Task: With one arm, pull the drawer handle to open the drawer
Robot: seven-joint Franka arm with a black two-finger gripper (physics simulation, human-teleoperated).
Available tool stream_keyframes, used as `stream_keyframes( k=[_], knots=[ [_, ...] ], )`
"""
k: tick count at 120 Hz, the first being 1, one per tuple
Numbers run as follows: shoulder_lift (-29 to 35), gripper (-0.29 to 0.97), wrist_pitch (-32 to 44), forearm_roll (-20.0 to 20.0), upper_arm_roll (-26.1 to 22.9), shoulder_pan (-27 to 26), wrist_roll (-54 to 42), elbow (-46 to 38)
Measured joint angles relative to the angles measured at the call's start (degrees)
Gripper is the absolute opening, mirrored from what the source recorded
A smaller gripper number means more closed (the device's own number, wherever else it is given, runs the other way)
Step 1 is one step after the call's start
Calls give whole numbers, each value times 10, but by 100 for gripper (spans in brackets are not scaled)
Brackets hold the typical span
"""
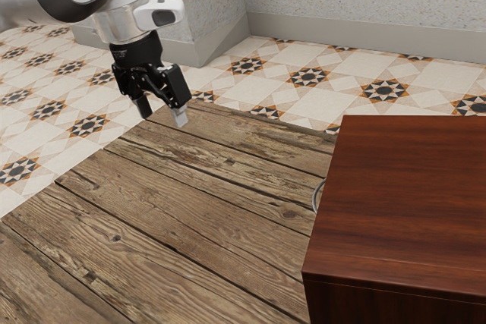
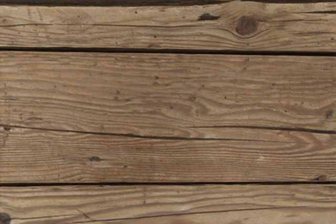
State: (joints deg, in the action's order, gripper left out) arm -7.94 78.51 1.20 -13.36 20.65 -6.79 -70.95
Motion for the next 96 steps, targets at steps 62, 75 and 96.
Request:
stream_keyframes(
  k=[62, 75, 96],
  knots=[
    [16, 68, 16, 44, -1, 1, 85, 77],
    [-10, 68, 40, 77, 0, 2, 143, 50],
    [-83, 68, 88, 144, -2, -1, 232, 49]
  ],
)
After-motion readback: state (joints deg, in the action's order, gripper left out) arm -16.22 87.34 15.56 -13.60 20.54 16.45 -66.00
